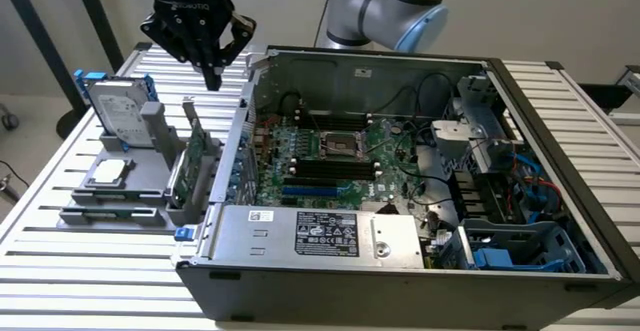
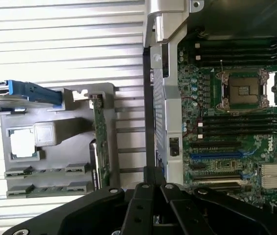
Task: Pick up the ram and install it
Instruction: 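Reach for the ram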
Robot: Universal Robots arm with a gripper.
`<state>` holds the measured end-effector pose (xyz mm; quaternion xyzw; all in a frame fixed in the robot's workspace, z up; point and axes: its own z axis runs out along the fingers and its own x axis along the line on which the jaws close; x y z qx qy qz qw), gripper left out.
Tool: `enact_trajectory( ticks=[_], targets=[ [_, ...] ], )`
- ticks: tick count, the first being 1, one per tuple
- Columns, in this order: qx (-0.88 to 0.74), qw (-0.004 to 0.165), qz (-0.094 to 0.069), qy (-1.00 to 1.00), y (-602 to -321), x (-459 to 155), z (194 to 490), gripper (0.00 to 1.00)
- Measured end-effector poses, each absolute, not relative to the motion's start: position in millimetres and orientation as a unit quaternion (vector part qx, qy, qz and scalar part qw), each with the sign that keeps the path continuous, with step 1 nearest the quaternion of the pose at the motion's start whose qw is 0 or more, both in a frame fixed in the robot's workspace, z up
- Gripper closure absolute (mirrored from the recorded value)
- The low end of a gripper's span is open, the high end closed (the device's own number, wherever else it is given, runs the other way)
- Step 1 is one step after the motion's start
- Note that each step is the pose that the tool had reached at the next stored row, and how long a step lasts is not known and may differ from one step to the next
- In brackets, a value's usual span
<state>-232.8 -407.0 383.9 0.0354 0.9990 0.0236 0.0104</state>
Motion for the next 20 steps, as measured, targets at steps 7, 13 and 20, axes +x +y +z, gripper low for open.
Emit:
enact_trajectory(
  ticks=[7,13,20],
  targets=[
    [0.035,0.010,0.023,0.999,-408.3,-264.7,381.4,0.89],
    [0.035,0.010,0.023,0.999,-409.3,-292.1,378.9,0.89],
    [0.035,0.010,0.022,0.999,-410.9,-315.1,375.2,0.89]
  ],
)
